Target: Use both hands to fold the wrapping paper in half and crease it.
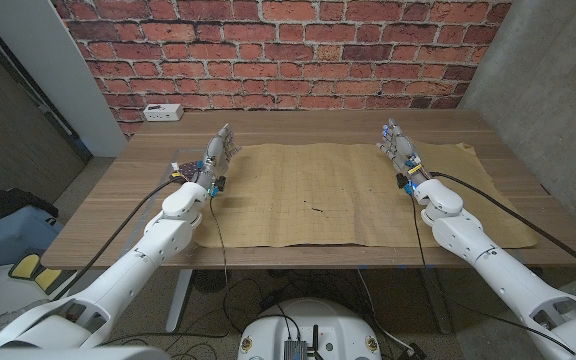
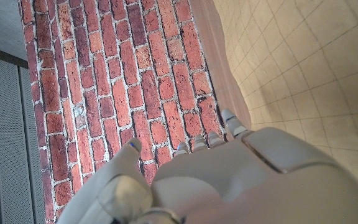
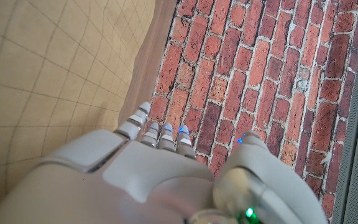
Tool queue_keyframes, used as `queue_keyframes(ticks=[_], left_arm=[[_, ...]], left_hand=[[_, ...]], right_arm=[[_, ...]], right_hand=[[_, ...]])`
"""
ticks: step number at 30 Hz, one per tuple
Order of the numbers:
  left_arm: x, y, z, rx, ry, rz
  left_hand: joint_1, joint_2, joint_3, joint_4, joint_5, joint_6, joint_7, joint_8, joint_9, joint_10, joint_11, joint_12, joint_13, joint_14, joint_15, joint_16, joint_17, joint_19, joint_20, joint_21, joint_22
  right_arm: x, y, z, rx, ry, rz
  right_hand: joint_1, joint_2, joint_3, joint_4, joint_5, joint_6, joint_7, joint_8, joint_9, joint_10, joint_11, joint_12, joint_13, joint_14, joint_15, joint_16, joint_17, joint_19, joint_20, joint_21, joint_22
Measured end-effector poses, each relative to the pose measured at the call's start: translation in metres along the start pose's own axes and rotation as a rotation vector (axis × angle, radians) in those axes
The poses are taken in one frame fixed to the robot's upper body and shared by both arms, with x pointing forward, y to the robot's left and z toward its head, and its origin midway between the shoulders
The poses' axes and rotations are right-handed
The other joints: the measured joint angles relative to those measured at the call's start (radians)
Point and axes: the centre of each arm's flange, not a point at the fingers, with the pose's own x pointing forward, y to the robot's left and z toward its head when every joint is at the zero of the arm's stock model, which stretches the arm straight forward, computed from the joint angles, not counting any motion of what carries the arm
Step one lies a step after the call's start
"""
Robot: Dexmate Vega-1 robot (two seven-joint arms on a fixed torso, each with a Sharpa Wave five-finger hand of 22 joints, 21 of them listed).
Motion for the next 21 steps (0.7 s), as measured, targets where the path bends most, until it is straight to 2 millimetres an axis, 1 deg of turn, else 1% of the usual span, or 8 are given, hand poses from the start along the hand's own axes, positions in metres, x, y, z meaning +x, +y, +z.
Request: queue_keyframes(ticks=[9, 10, 16, 18, 21], left_arm=[[0.001, -0.002, -0.001, -0.001, 0.005, -0.004], [0.001, -0.002, -0.001, -0.001, 0.006, -0.004], [0.002, -0.004, -0.003, -0.003, 0.011, -0.011], [0.002, -0.004, -0.003, -0.003, 0.012, -0.012], [0.003, -0.004, -0.004, -0.002, 0.016, -0.016]], left_hand=[[0.000, 0.000, 0.000, 0.000, 0.000, 0.000, 0.000, 0.000, 0.000, 0.000, 0.000, 0.000, 0.000, -0.003, -0.003, 0.000, 0.000, 0.000, 0.000, 0.000, 0.004], [0.000, 0.000, 0.000, 0.000, 0.000, 0.000, 0.000, 0.000, 0.000, 0.000, 0.000, 0.000, 0.000, -0.003, -0.003, 0.000, 0.000, 0.000, 0.000, 0.000, 0.004], [0.000, 0.000, 0.000, 0.000, 0.000, 0.000, 0.000, 0.000, 0.000, 0.000, 0.000, 0.000, 0.000, -0.003, -0.003, 0.000, 0.000, 0.000, 0.000, 0.000, 0.004], [0.000, 0.000, 0.000, 0.000, 0.000, 0.000, 0.000, 0.000, 0.000, 0.000, 0.000, 0.000, 0.000, -0.003, -0.003, 0.000, 0.000, 0.000, 0.000, 0.000, 0.004], [0.000, 0.000, -0.001, 0.000, 0.000, 0.000, 0.000, 0.000, 0.000, 0.000, 0.000, 0.000, 0.000, -0.003, -0.003, 0.000, 0.000, 0.000, 0.000, 0.000, 0.004]], right_arm=[[-0.003, -0.005, 0.000, -0.002, 0.001, -0.011], [-0.003, -0.005, 0.001, -0.003, 0.000, -0.013], [-0.007, -0.009, 0.006, -0.026, -0.006, -0.032], [-0.009, -0.011, 0.007, -0.042, 0.000, -0.047], [-0.011, -0.013, 0.008, -0.055, 0.002, -0.054]], right_hand=[[0.000, 0.000, 0.000, 0.000, 0.000, 0.000, 0.000, 0.000, 0.000, 0.000, 0.000, 0.000, 0.000, 0.000, 0.000, 0.000, 0.000, 0.000, 0.000, 0.000, 0.000], [0.000, 0.000, 0.003, -0.003, 0.000, 0.004, 0.004, 0.003, 0.000, 0.000, 0.000, 0.004, 0.000, 0.000, 0.000, 0.000, 0.000, 0.000, 0.000, 0.000, 0.000], [0.000, 0.000, 0.004, -0.004, 0.000, 0.010, 0.008, 0.006, 0.000, 0.000, 0.000, 0.004, 0.000, 0.000, 0.000, 0.000, 0.000, -0.001, 0.008, 0.000, 0.000], [0.002, 0.002, 0.008, -0.008, 0.000, 0.016, 0.005, 0.008, 0.000, 0.000, 0.000, 0.004, 0.000, 0.000, 0.000, 0.000, 0.000, -0.001, 0.008, 0.000, 0.000], [0.005, 0.005, 0.008, -0.008, 0.000, 0.016, 0.005, 0.008, 0.000, 0.004, 0.004, 0.004, 0.000, 0.000, 0.000, 0.000, 0.000, 0.004, 0.012, 0.000, 0.000]])
